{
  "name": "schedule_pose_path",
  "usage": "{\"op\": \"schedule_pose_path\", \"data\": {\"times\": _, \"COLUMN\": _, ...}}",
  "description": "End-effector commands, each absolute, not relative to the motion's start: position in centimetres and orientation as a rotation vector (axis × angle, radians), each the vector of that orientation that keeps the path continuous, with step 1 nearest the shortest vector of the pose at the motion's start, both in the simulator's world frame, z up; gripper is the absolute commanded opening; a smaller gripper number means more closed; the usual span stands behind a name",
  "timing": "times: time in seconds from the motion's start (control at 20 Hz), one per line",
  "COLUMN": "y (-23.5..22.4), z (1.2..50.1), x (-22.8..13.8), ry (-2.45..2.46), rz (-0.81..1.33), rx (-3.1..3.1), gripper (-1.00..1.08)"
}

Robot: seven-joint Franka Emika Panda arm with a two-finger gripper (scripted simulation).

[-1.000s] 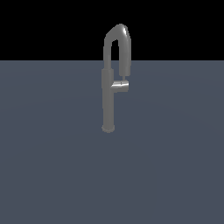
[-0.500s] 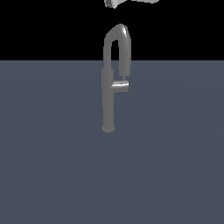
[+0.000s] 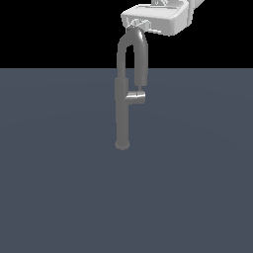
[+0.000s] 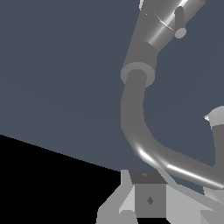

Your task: Turn on the faucet by rotating a designated handle.

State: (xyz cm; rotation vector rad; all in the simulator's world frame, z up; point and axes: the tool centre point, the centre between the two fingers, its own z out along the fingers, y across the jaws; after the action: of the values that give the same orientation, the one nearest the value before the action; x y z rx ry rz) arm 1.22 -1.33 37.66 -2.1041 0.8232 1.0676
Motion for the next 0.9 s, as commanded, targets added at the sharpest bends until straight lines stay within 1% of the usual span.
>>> {"op": "schedule_pose_path", "data": {"times": 0.0, "y": -1.8, "z": 36.3, "x": 2.2, "ry": 0.859, "rz": 1.116, "rx": -2.021, "gripper": -1.0}}
{"op": "schedule_pose_path", "data": {"times": 0.45, "y": -3.0, "z": 31.1, "x": 5.0, "ry": 0.976, "rz": 1.264, "rx": -1.722, "gripper": -1.0}}
{"op": "schedule_pose_path", "data": {"times": 0.85, "y": -3.4, "z": 26.8, "x": 6.3, "ry": 1.053, "rz": 1.357, "rx": -1.489, "gripper": -1.0}}
